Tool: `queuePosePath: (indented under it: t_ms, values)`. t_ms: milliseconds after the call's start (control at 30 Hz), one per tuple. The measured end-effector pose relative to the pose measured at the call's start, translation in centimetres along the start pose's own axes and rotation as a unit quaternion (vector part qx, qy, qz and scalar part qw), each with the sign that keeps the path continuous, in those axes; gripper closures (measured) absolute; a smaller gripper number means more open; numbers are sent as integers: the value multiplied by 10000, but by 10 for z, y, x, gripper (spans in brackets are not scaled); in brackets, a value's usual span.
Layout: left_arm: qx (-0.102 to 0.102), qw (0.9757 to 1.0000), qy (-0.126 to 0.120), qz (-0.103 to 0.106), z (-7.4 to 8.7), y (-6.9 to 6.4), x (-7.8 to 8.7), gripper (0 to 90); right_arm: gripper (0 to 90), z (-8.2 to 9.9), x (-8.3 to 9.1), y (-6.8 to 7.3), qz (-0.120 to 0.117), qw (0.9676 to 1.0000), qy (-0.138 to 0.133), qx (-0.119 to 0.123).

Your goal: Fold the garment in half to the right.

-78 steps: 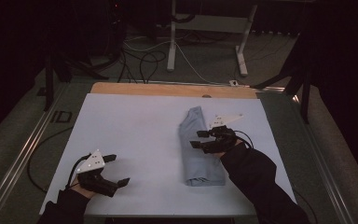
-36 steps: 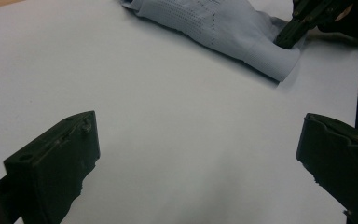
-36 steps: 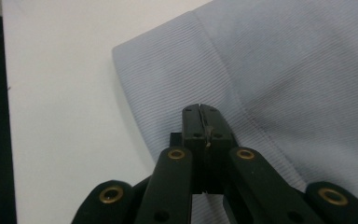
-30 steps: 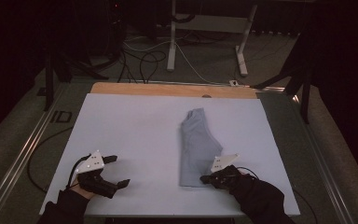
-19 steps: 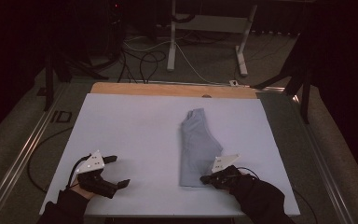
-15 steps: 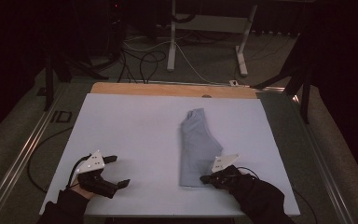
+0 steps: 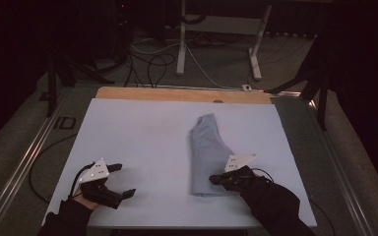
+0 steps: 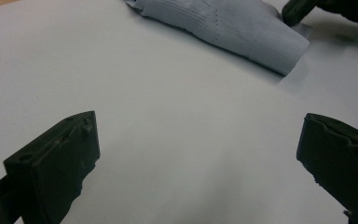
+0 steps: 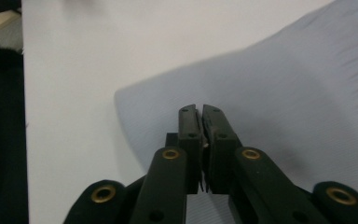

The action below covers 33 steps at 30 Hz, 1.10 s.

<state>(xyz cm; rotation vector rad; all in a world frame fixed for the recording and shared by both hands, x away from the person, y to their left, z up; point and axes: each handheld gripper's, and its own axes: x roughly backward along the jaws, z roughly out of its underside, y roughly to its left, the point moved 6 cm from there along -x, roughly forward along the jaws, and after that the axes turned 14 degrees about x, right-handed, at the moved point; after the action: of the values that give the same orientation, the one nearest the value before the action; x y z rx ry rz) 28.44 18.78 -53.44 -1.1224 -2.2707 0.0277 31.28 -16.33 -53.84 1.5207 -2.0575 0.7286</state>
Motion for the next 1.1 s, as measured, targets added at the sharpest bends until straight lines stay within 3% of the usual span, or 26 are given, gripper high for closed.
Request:
queuePosePath:
  t_ms: [67,133,367,467,600,800,1100]
  values:
    - [-21,10000,-9,1,0,-1,0,4,766,-5,2,-4,46,10000,-77,-14]
    - [-16,10000,-12,8,-1,0,0,5,638,-8,3,-7,115,9999,-68,27]
    - [-8,10000,23,9,0,0,0,4,313,-9,5,-20,348,9990,-172,-217]
    - [-23,10000,8,23,0,-1,0,4,98,-8,6,-22,179,9991,-162,-347]
    - [-32,10000,6,17,0,-1,1,4,84,-6,8,-27,184,9982,-292,-483]
    - [-22,10000,-5,14,0,0,2,4,82,2,17,-32,626,9962,-433,-423]
    - [-46,10000,-17,25,1,-1,2,5,83,29,29,-35,917,9937,-265,-579]
